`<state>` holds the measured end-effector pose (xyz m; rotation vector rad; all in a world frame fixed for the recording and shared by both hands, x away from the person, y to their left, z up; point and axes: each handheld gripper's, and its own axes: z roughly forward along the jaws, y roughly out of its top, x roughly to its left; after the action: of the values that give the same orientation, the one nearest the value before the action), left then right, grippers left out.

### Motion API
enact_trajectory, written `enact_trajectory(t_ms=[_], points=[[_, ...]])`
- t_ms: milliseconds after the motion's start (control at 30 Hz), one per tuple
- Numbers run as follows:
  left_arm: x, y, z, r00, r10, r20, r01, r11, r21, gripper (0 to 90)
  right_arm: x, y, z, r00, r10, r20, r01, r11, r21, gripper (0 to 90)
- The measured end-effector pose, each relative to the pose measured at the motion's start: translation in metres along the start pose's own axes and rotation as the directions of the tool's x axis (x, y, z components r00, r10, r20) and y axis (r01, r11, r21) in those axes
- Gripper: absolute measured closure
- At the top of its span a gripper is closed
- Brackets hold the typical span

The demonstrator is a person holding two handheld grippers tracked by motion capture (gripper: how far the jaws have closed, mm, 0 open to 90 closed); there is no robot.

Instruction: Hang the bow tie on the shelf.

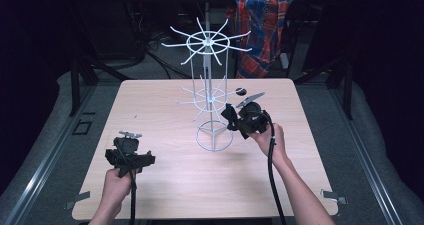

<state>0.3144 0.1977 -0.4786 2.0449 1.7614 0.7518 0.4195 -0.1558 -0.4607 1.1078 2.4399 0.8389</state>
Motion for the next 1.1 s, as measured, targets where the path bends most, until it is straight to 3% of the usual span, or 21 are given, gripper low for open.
enact_trajectory(t_ms=[267, 900, 1100], points=[[0.0, 0.0, 0.0, 1.0, 0.0, 0.002, 0.0, 1.0, -0.001, 16.1, -0.001, -0.001, 0.0, 0.9998, 0.009, -0.019, -0.009, 1.0, 0.007, 69.1], [-0.001, 0.0, 0.0, 1.0, 0.001, 0.004, -0.001, 1.0, -0.001, 16.2, -0.007, -0.004, -0.005, 0.9981, 0.053, -0.032, -0.053, 0.999, 0.001, 47.8], [-0.001, 0.0, 0.0, 1.0, 0.0, 0.0, 0.0, 1.0, -0.002, 16.1, -0.009, -0.006, -0.014, 0.9982, 0.04, -0.044, -0.039, 0.999, 0.012, 43.2]])
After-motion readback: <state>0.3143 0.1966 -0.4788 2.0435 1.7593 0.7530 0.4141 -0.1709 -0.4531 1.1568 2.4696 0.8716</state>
